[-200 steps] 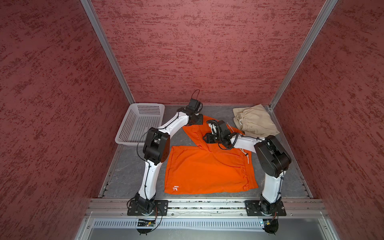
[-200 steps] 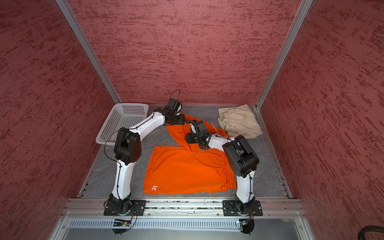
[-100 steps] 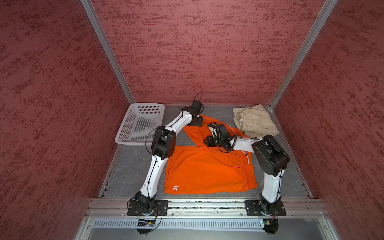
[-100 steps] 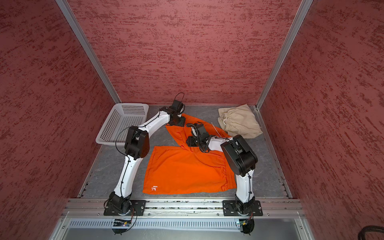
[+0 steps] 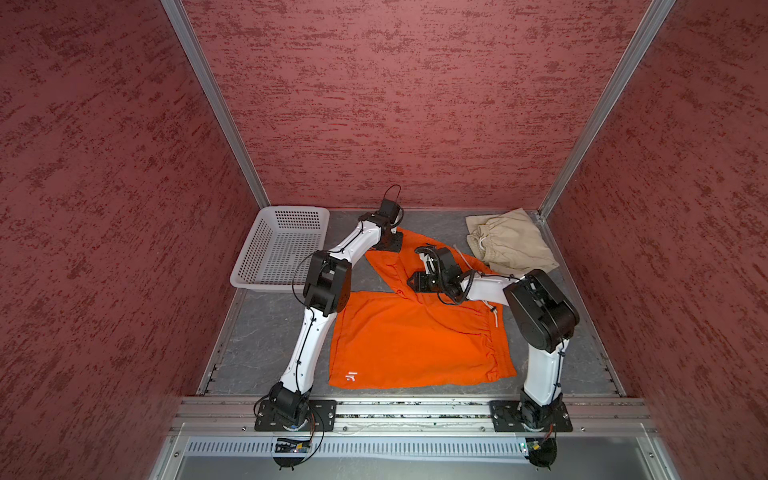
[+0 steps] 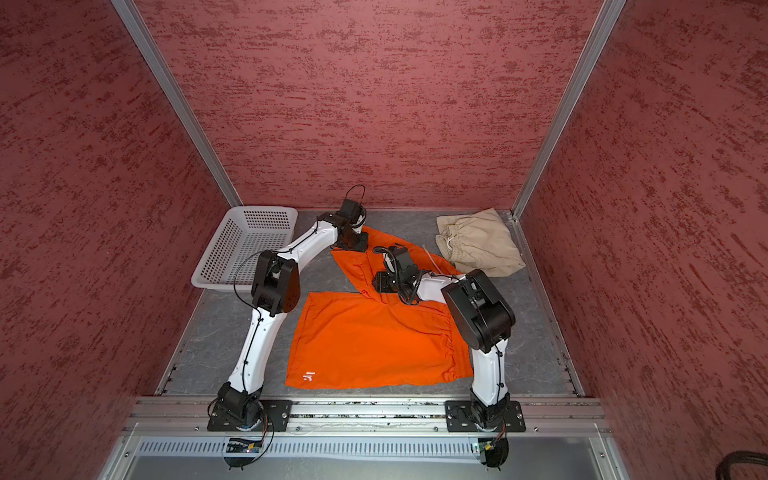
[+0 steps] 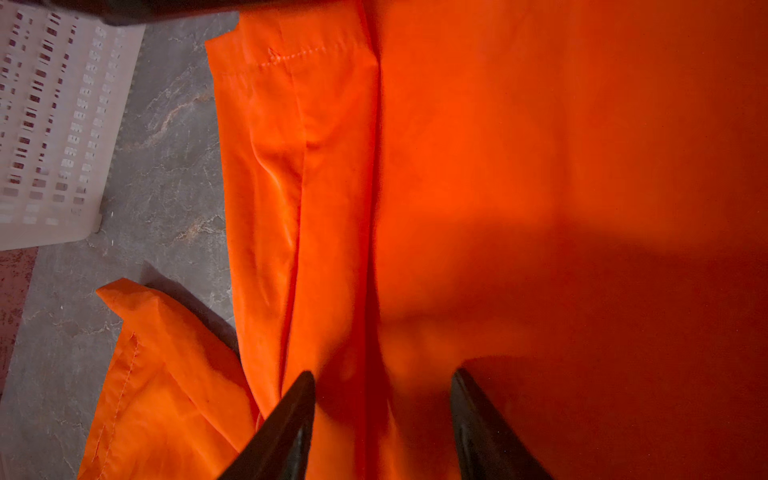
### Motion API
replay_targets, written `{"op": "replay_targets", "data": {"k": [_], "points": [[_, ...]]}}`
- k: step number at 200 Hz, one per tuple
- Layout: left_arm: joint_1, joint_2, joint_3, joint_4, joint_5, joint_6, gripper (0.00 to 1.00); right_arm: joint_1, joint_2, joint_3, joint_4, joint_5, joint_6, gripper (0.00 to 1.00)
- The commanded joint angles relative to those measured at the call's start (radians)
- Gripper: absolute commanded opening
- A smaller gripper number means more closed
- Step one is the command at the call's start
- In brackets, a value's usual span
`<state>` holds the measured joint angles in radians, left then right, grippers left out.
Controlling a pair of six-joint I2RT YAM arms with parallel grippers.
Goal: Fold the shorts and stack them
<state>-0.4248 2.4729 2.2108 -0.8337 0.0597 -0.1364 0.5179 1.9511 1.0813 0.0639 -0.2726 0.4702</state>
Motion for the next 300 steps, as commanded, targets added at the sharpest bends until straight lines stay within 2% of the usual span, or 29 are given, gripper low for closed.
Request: {"op": "replay_targets", "data": {"k": [1,20,26,34,44,75,130,167,213,236,245,266,300], "points": [[-0.002,0.008,-0.008,0.010,0.041,0.029,0.47,-0.013,0.002,-0.018,0.037,-0.015,0.041,0.55],[0.000,0.010,-0.009,0.001,0.055,0.036,0.44,-0.017,-0.007,-0.021,0.047,-0.020,0.051,0.56],[0.000,0.009,-0.010,-0.001,0.058,0.040,0.39,-0.019,-0.010,-0.023,0.054,-0.023,0.055,0.56],[-0.002,0.008,-0.010,-0.004,0.063,0.045,0.25,-0.022,-0.014,-0.027,0.064,-0.026,0.066,0.56],[-0.002,0.004,-0.011,-0.008,0.060,0.049,0.13,-0.030,-0.018,-0.034,0.080,-0.027,0.096,0.56],[0.006,-0.052,-0.048,0.008,0.059,0.059,0.00,-0.060,-0.011,-0.047,0.099,-0.011,0.223,0.56],[0.062,-0.271,-0.269,0.139,0.139,0.019,0.00,-0.088,0.008,-0.062,0.073,0.022,0.292,0.56],[0.111,-0.394,-0.399,0.171,0.125,0.020,0.00,-0.091,0.028,-0.055,0.019,0.057,0.280,0.56],[0.149,-0.477,-0.551,0.153,0.080,0.027,0.00,-0.093,0.036,-0.056,0.022,0.059,0.266,0.57],[0.152,-0.493,-0.603,0.130,0.031,0.023,0.04,-0.092,0.030,-0.061,0.063,0.026,0.259,0.57],[0.152,-0.490,-0.611,0.115,0.000,0.019,0.10,-0.091,0.024,-0.066,0.085,0.015,0.253,0.58],[0.152,-0.493,-0.621,0.097,-0.039,0.009,0.34,-0.091,-0.017,-0.076,0.123,-0.003,0.239,0.60],[0.143,-0.552,-0.616,0.096,-0.063,-0.002,0.47,-0.092,-0.163,-0.080,0.087,0.027,0.172,0.61]]}}
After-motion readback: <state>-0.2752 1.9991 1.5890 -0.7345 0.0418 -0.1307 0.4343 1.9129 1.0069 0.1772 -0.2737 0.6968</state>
